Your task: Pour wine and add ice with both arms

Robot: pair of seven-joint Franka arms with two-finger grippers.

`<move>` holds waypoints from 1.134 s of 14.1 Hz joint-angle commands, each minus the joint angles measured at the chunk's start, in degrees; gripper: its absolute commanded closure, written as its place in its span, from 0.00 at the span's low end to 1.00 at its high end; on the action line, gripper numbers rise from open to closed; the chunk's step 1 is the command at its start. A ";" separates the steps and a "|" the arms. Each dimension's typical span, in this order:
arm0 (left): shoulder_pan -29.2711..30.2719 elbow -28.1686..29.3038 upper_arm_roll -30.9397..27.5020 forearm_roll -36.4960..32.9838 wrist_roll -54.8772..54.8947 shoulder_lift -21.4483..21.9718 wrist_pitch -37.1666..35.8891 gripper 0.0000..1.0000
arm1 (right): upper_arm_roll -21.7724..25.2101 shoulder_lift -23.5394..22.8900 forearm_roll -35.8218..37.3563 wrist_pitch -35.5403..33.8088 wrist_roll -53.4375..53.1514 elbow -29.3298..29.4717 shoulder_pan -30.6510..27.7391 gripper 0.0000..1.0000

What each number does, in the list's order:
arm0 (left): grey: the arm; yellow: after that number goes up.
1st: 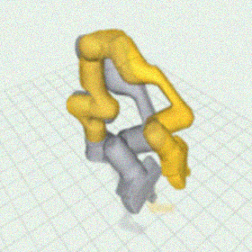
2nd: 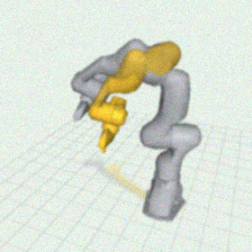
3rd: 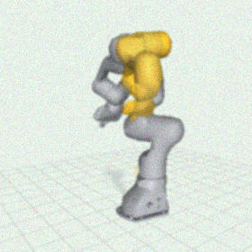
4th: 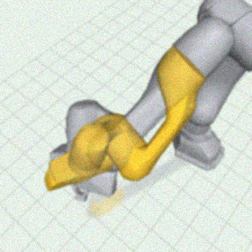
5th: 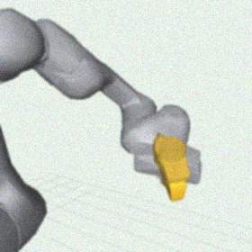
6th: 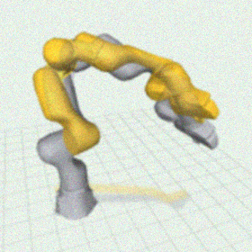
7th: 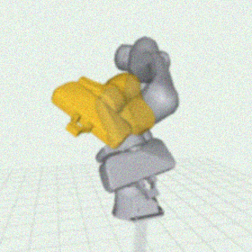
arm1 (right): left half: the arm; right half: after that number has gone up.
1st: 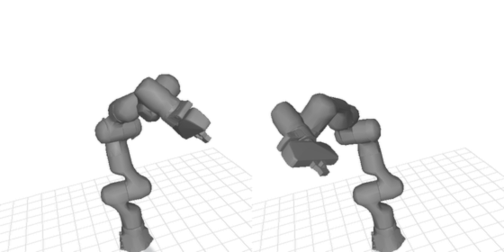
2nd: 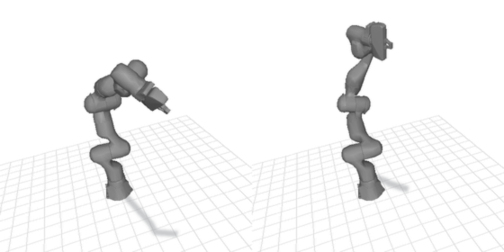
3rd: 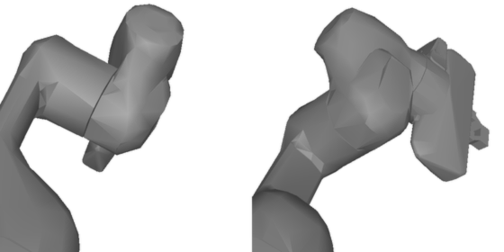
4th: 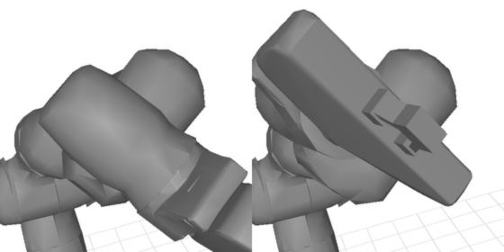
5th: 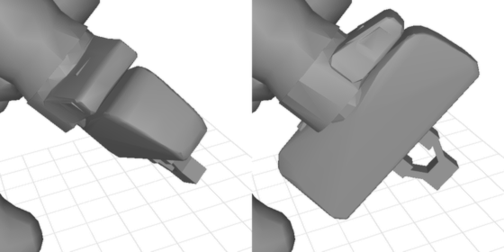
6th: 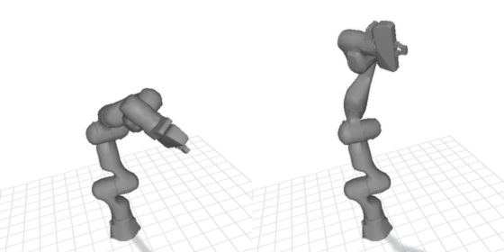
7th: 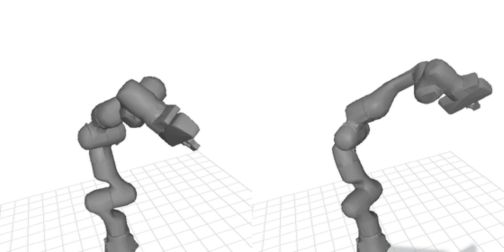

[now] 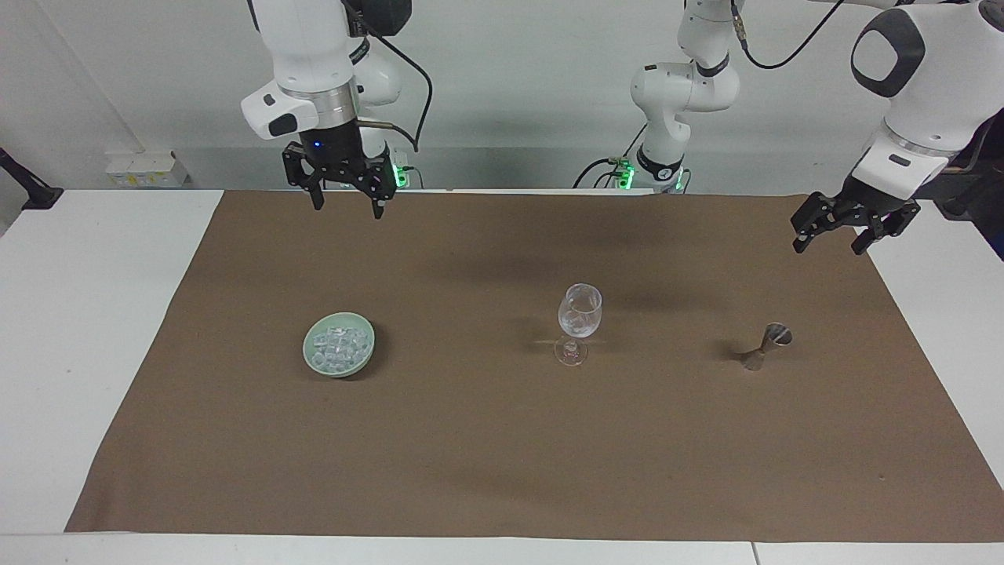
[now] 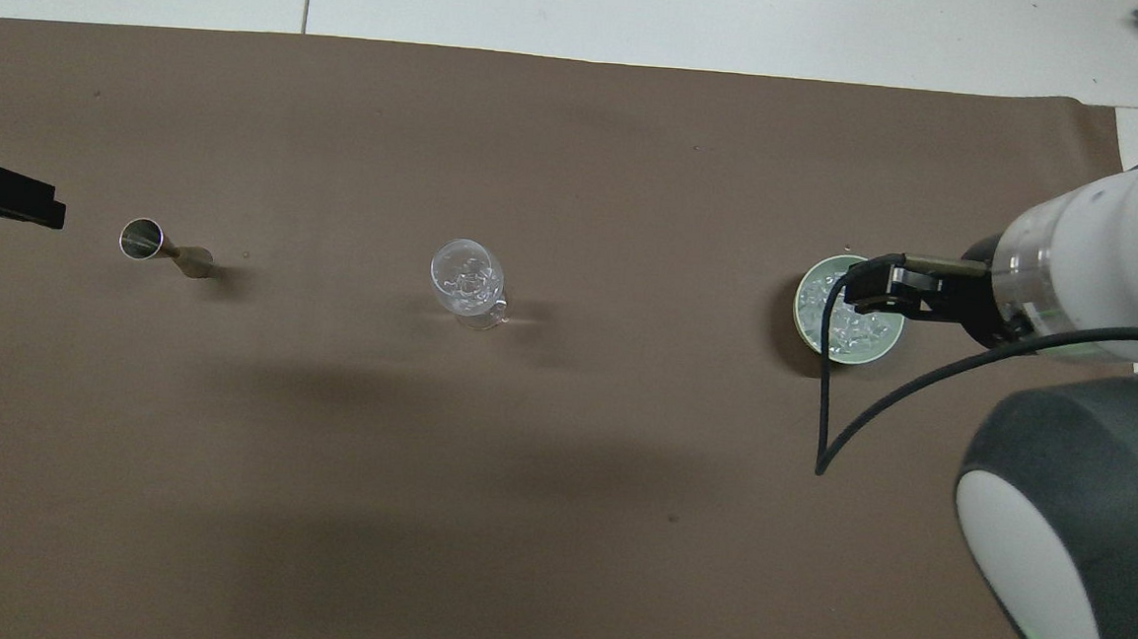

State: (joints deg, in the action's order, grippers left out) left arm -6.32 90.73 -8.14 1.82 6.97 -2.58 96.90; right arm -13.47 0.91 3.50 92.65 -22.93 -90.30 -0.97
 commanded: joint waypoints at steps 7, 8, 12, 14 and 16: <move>-0.27 -0.55 -0.13 -0.85 0.67 -0.24 -0.83 0.00 | 10.40 -0.65 -5.53 -3.53 5.76 1.27 3.52 0.00; -0.27 -0.55 -0.13 -0.94 0.67 -0.24 -0.83 0.00 | 10.57 -0.65 -5.35 -3.27 7.27 0.83 3.52 0.00; -0.27 -0.55 -0.04 -1.03 0.76 -0.24 -0.92 0.00 | 10.75 0.05 -4.65 -3.09 9.04 -0.31 3.08 0.00; -0.36 -0.55 0.14 -1.90 0.76 -0.24 -0.92 0.00 | 10.75 0.49 -4.56 -1.69 9.66 -1.37 3.08 0.00; -3.15 -0.55 0.31 -5.50 -0.02 -0.24 -0.92 0.00 | 10.75 0.58 -4.47 -1.77 9.66 -1.37 3.08 0.00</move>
